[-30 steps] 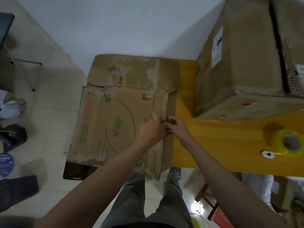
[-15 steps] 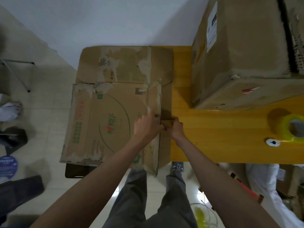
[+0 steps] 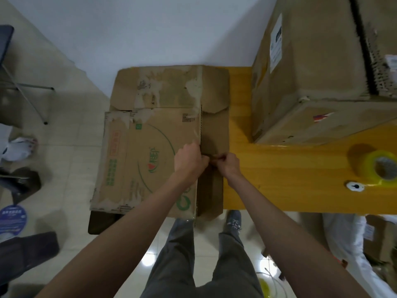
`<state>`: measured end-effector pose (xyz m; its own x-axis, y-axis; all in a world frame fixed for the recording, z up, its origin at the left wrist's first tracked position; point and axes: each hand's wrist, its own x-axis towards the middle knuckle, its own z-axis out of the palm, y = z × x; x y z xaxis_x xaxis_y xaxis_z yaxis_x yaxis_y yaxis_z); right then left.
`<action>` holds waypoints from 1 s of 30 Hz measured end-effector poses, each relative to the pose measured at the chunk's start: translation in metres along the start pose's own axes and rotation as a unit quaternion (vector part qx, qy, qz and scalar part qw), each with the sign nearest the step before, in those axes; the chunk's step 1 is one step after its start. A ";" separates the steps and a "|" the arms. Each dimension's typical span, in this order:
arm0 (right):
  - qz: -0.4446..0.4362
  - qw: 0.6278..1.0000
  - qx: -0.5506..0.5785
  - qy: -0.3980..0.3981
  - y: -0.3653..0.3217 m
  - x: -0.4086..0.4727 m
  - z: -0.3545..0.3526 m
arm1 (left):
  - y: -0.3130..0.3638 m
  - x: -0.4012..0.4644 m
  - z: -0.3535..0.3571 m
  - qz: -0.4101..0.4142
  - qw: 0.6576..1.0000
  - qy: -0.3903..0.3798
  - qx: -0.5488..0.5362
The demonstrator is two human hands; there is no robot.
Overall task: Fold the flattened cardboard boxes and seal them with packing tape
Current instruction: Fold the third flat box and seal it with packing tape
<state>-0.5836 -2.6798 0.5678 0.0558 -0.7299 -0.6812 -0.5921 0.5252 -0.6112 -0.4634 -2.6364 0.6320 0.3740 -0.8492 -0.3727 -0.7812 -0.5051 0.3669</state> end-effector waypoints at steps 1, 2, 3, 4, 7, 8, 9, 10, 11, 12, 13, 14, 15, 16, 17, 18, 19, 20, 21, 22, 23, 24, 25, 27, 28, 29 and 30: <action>-0.019 1.000 -0.006 0.005 -0.007 -0.007 -0.007 | 0.004 -0.004 -0.010 -0.005 1.000 0.012 -0.004; -0.042 0.999 -0.011 0.008 -0.016 -0.014 -0.015 | 0.010 -0.007 -0.021 -0.006 1.000 0.029 -0.010; -0.069 0.997 -0.016 0.009 -0.027 -0.021 -0.024 | 0.015 -0.011 -0.033 -0.005 0.999 0.048 -0.016; -0.100 0.995 -0.021 0.010 -0.039 -0.030 -0.032 | 0.019 -0.016 -0.048 -0.003 0.997 0.069 -0.024; -0.184 0.982 -0.020 0.023 -0.078 -0.061 -0.059 | 0.030 -0.035 -0.102 0.005 0.987 0.148 -0.064; -0.203 0.979 -0.014 0.029 -0.090 -0.072 -0.068 | 0.034 -0.042 -0.122 0.005 0.982 0.177 -0.065; -0.218 0.975 -0.004 0.032 -0.101 -0.084 -0.077 | 0.037 -0.050 -0.141 0.004 0.977 0.206 -0.060; -0.231 0.973 0.010 0.030 -0.110 -0.095 -0.086 | 0.041 -0.058 -0.160 0.001 0.971 0.234 -0.056; -0.240 0.970 0.025 0.027 -0.118 -0.106 -0.095 | 0.044 -0.066 -0.179 -0.004 0.964 0.259 -0.056; -0.248 0.968 0.037 0.027 -0.126 -0.116 -0.104 | 0.047 -0.074 -0.197 -0.008 0.957 0.282 -0.059; -0.255 0.965 0.047 0.031 -0.134 -0.125 -0.112 | 0.049 -0.082 -0.214 -0.009 0.950 0.306 -0.062; -0.262 0.963 0.056 0.038 -0.142 -0.134 -0.121 | 0.049 -0.090 -0.230 -0.009 0.942 0.329 -0.060; -0.267 0.960 0.068 0.045 -0.149 -0.143 -0.130 | 0.049 -0.099 -0.244 -0.007 0.936 0.347 -0.056; -0.272 0.957 0.081 0.051 -0.157 -0.153 -0.138 | 0.048 -0.106 -0.257 -0.006 0.931 0.361 -0.054; -0.280 0.954 0.092 0.057 -0.164 -0.162 -0.146 | 0.048 -0.113 -0.268 -0.007 0.927 0.370 -0.056; -0.288 0.951 0.099 0.061 -0.170 -0.170 -0.154 | 0.049 -0.118 -0.277 -0.009 0.924 0.377 -0.060; -0.293 0.948 0.100 0.066 -0.175 -0.178 -0.162 | 0.050 -0.121 -0.285 -0.010 0.923 0.379 -0.065; -0.296 0.947 0.100 0.069 -0.179 -0.185 -0.170 | 0.052 -0.123 -0.292 -0.012 0.923 0.379 -0.070; -0.296 0.947 0.103 0.070 -0.182 -0.192 -0.179 | 0.054 -0.125 -0.299 -0.015 0.923 0.378 -0.074; -0.297 0.946 0.110 0.067 -0.184 -0.198 -0.189 | 0.057 -0.125 -0.306 -0.018 0.923 0.377 -0.076; -0.295 0.946 0.121 0.062 -0.185 -0.203 -0.199 | 0.059 -0.125 -0.312 -0.022 0.923 0.377 -0.078; -0.292 0.945 0.137 0.058 -0.185 -0.207 -0.209 | 0.060 -0.125 -0.319 -0.027 0.922 0.378 -0.082; -0.289 0.943 0.153 0.056 -0.184 -0.211 -0.219 | 0.060 -0.124 -0.323 -0.035 0.921 0.380 -0.083; -0.289 0.944 0.156 0.043 -0.177 -0.215 -0.233 | 0.053 -0.121 -0.323 -0.053 0.921 0.378 -0.076; -0.285 0.949 0.130 0.025 -0.174 -0.215 -0.235 | 0.048 -0.119 -0.318 -0.058 0.924 0.372 -0.072; -0.277 0.957 0.090 -0.001 -0.170 -0.215 -0.235 | 0.043 -0.118 -0.310 -0.060 0.927 0.364 -0.070; -0.262 0.964 0.044 -0.027 -0.166 -0.215 -0.233 | 0.037 -0.116 -0.301 -0.060 0.929 0.358 -0.071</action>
<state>-0.6843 -2.7125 0.9094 0.3723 -0.8824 -0.2877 -0.4013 0.1265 -0.9072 -0.3854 -2.6025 0.9454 0.7297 -0.6452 0.2265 -0.6586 -0.5742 0.4863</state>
